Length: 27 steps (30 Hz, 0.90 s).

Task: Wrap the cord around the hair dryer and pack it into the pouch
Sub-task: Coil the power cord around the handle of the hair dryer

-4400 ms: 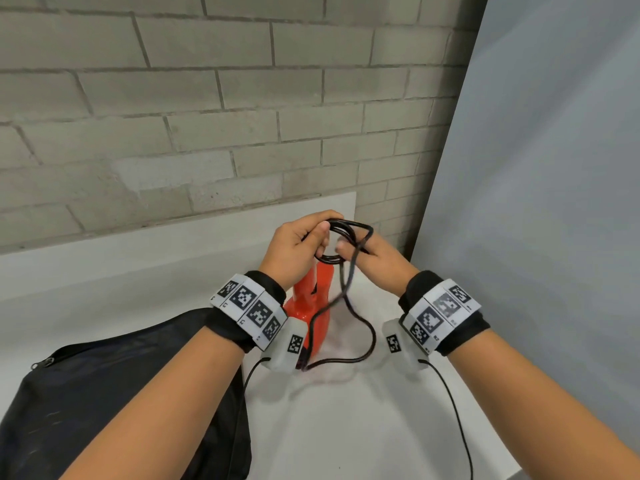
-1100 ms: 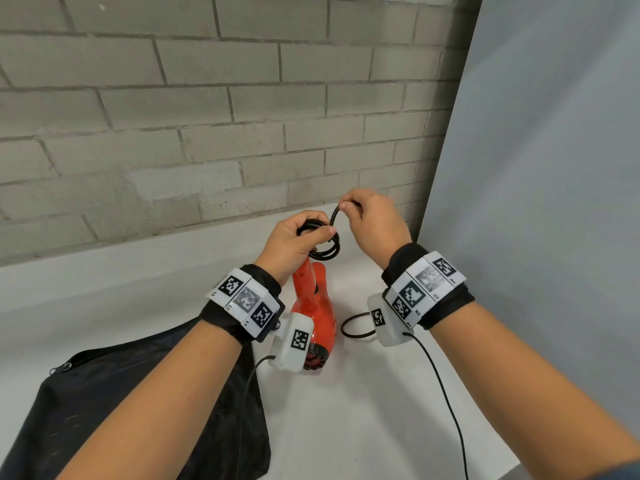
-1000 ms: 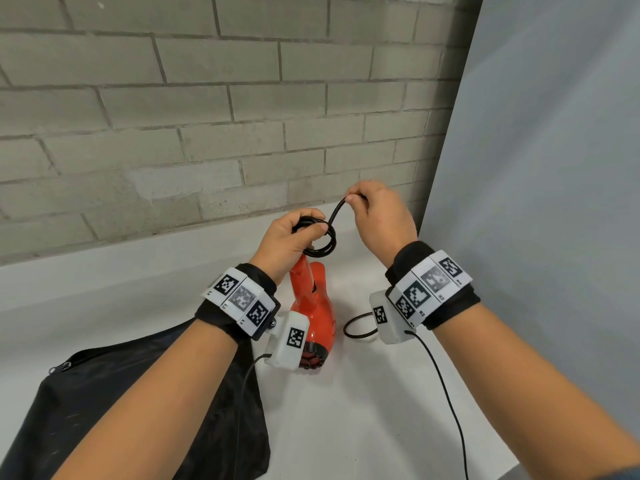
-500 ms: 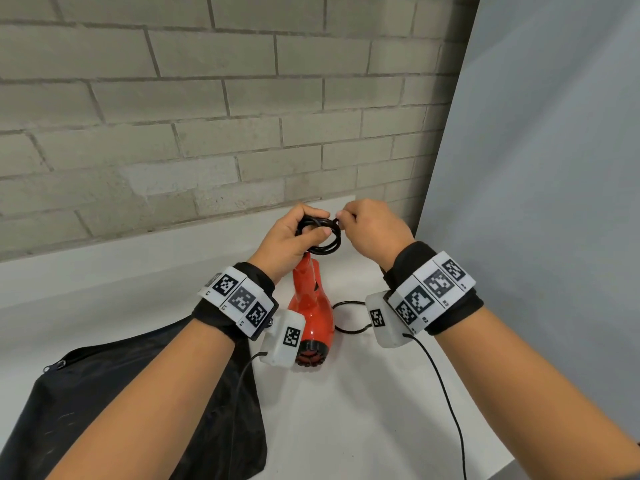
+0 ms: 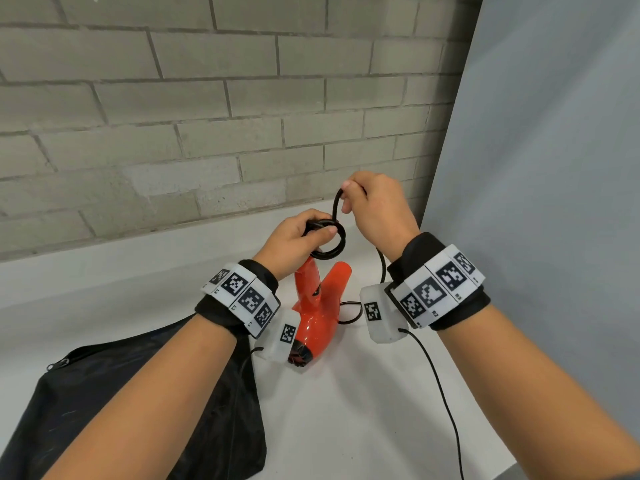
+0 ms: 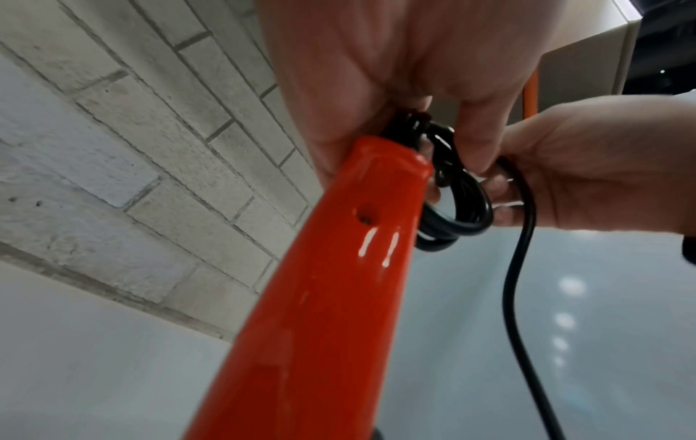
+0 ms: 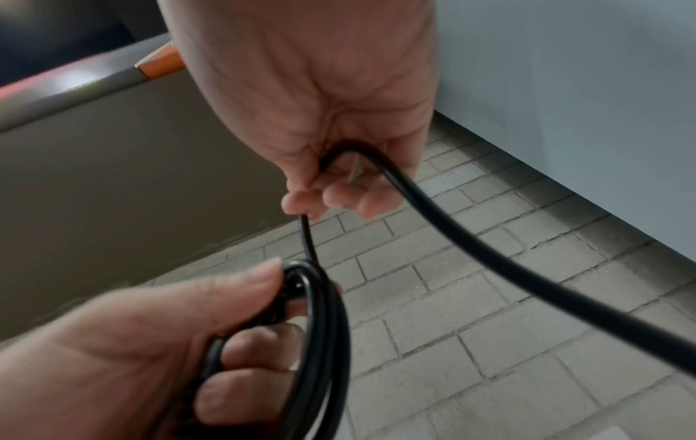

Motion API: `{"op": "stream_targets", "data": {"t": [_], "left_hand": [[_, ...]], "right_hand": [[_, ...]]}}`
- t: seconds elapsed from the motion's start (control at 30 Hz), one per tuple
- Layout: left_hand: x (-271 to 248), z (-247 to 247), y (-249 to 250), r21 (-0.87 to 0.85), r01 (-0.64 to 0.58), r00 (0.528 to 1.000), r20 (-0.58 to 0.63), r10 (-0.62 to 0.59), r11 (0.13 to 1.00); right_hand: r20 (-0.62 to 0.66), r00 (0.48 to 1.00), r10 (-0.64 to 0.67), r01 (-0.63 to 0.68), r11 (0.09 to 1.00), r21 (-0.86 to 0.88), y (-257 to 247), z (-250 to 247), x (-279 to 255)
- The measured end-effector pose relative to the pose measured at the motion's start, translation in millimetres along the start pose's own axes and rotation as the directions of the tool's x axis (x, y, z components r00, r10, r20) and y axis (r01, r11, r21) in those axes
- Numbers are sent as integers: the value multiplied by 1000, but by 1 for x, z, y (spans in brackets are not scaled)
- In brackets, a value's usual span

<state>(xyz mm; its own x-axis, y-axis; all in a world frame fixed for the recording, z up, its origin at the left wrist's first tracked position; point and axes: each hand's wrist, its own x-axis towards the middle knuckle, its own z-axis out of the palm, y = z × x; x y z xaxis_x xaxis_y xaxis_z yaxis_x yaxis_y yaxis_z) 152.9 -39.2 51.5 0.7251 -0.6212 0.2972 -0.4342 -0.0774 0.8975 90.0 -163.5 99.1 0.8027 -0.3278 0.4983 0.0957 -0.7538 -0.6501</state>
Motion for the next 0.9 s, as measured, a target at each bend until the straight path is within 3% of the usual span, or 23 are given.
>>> {"op": "stream_targets", "data": {"t": [0.23, 0.43, 0.9], "left_hand": [[0, 4, -5, 11, -66, 998, 13, 65, 998], [4, 4, -7, -35, -80, 993, -92, 76, 996], [7, -1, -18, -161, -39, 995, -97, 24, 986]], "right_hand": [[-2, 997, -75, 75, 997, 22, -6, -1, -12], [18, 991, -135, 133, 987, 89, -1, 8, -28], [-28, 999, 20, -13, 969, 247, 42, 38, -67]]}}
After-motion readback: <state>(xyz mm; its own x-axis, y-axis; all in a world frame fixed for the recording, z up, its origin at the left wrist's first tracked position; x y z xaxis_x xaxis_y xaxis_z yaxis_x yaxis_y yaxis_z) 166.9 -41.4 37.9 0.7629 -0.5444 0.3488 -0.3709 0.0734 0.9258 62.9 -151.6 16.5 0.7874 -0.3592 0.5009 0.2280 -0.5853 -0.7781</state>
